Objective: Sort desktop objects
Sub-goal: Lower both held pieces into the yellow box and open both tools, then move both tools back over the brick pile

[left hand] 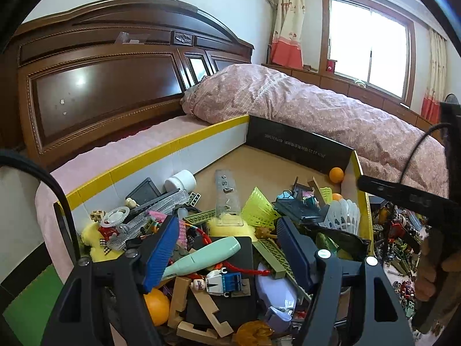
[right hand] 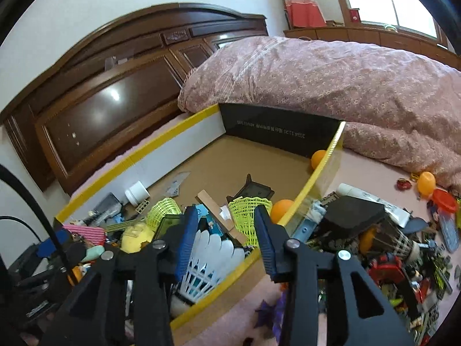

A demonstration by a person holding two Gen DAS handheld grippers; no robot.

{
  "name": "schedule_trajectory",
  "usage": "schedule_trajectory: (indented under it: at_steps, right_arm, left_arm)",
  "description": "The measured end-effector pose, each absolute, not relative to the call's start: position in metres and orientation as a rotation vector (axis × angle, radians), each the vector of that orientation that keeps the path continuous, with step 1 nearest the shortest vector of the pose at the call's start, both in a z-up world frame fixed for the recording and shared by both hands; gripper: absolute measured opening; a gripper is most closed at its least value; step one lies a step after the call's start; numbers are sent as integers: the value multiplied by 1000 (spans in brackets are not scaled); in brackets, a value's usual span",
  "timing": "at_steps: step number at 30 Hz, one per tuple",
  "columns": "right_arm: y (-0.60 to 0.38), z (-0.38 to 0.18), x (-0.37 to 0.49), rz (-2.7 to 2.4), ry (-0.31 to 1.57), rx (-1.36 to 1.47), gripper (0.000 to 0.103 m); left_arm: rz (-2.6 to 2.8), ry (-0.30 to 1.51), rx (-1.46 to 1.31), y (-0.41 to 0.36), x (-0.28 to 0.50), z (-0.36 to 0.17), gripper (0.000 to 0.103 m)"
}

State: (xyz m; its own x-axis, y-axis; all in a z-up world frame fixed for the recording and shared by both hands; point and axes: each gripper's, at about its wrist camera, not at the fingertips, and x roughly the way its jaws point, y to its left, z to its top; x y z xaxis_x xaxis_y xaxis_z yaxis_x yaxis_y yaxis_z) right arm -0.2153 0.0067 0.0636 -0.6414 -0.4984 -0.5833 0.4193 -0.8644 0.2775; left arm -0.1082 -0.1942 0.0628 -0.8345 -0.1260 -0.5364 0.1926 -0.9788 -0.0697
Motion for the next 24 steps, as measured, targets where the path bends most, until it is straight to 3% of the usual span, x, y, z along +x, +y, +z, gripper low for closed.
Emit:
schedule_trajectory:
  at_steps: [2, 4, 11, 16, 24]
  right_arm:
    - [15, 68, -205, -2435, -190, 929, 43]
    - [25, 71, -190, -2401, -234, 943, 53]
    - [73, 73, -104, -2369, -264, 901, 69]
    - [126, 69, -30, -2442, -263, 878, 83]
    - [212, 33, 58, -2727, -135, 957, 86]
  left_arm:
    - [-2857, 179, 811, -194, -106, 63, 72]
    - [-2871, 167, 802, -193, -105, 63, 72]
    - [-2864, 46, 774, -182, -99, 68, 72]
    - [-2900, 105, 748, -170, -76, 75, 72]
    - [-3064, 155, 732, -103, -33, 93, 72]
